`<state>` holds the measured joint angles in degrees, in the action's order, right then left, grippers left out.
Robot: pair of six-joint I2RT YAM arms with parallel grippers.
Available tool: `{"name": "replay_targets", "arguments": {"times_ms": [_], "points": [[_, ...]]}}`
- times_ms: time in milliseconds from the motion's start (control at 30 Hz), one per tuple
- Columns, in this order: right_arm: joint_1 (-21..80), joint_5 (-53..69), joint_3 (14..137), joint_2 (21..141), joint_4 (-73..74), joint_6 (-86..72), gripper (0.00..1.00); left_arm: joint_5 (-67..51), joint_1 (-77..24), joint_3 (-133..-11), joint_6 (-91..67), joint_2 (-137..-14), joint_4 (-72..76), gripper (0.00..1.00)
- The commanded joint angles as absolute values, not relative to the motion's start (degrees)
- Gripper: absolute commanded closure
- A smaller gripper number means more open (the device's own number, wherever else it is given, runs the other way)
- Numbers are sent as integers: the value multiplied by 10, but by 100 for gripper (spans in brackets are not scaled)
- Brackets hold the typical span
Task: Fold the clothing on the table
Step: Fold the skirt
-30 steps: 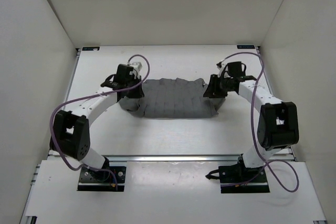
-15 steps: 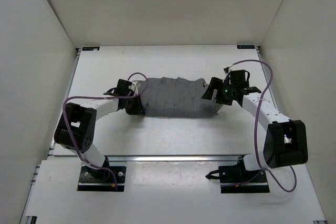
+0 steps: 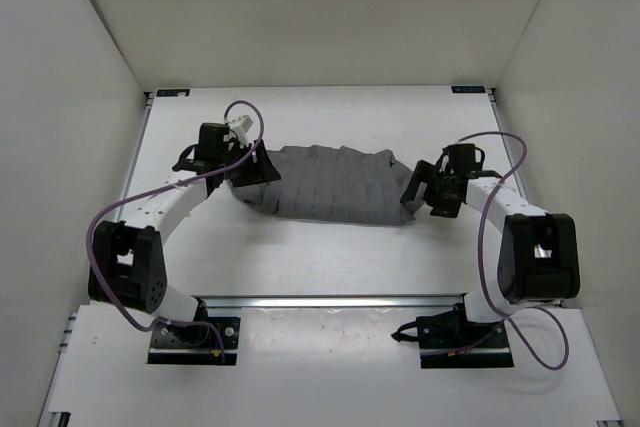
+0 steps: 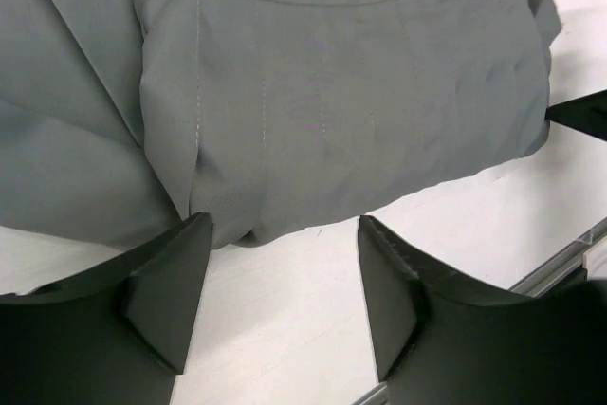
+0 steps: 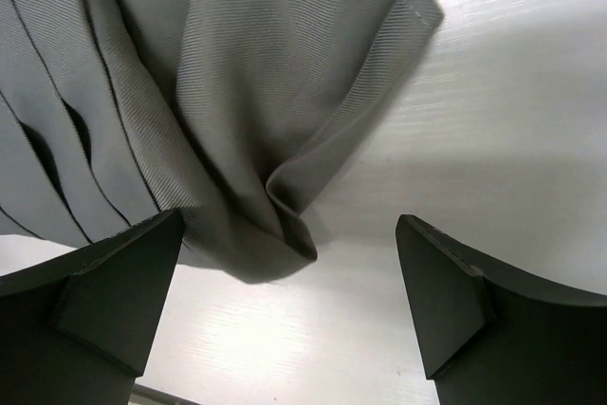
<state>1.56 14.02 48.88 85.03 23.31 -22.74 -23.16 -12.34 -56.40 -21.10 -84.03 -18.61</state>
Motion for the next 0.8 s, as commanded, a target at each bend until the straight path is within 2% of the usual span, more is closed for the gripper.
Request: {"name": "replay_targets", "arguments": {"times_ms": [0,100,333,500,667,767], "points": [[6,177,474,866,159,-242,7,-208,-135,-583,-186,-848,-204,30],[1,192,461,882,118,-259,7,-179,-146,-592,-175,-872,-200,39],[9,234,478,937,60,-251,7,-154,-162,-623,-175,-941,-188,46],[5,277,469,952,7,-265,8,-128,-184,-661,-163,-990,-206,47],[-18,347,427,945,-105,-293,8,-115,-194,-676,-160,-1033,-221,48],[-11,320,452,962,-64,-267,8,-113,-192,-684,-164,-1050,-229,49]]}}
